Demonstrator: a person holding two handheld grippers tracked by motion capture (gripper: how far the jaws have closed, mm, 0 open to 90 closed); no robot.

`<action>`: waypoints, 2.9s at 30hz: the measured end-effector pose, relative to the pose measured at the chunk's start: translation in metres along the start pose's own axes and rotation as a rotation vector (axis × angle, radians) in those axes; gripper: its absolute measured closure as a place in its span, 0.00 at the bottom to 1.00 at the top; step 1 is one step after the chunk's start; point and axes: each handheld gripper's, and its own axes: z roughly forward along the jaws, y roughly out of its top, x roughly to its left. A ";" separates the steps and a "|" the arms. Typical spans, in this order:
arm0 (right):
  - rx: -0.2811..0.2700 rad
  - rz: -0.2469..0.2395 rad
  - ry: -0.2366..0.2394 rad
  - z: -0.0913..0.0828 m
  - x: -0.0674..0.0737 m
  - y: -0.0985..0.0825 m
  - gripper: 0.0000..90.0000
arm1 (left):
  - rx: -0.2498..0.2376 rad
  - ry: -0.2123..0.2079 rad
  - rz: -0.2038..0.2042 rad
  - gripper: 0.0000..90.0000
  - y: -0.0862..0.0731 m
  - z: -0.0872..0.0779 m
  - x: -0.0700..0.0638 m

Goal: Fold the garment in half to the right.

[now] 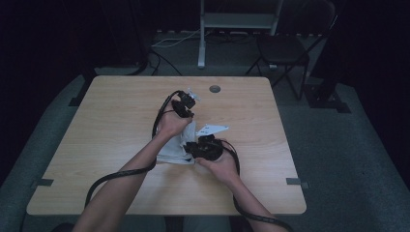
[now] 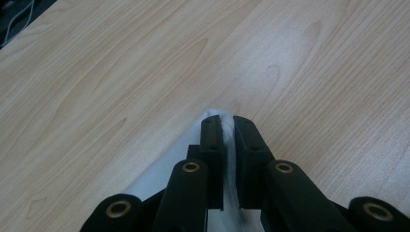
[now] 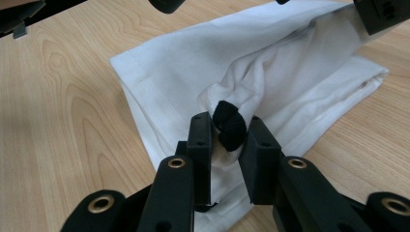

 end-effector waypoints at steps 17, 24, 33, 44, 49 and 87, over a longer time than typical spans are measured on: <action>0.004 0.005 -0.013 -0.006 -0.002 -0.003 0.83 | -0.020 -0.006 0.008 0.92 0.004 0.002 -0.006; 0.008 0.002 -0.014 -0.007 -0.003 -0.005 0.82 | -0.019 -0.013 0.024 0.91 0.006 0.002 -0.007; 0.011 0.007 -0.021 -0.011 -0.006 -0.009 0.81 | -0.029 -0.018 0.016 0.91 0.007 0.004 -0.010; 0.015 0.016 -0.027 -0.015 -0.007 -0.011 0.81 | -0.034 -0.027 0.024 0.90 0.009 0.006 -0.014; 0.017 0.019 -0.028 -0.015 -0.008 -0.012 0.81 | -0.030 -0.032 0.027 0.90 0.009 0.007 -0.016; 0.031 0.029 -0.040 -0.025 -0.012 -0.022 0.72 | -0.038 -0.063 0.040 0.76 0.011 0.014 -0.027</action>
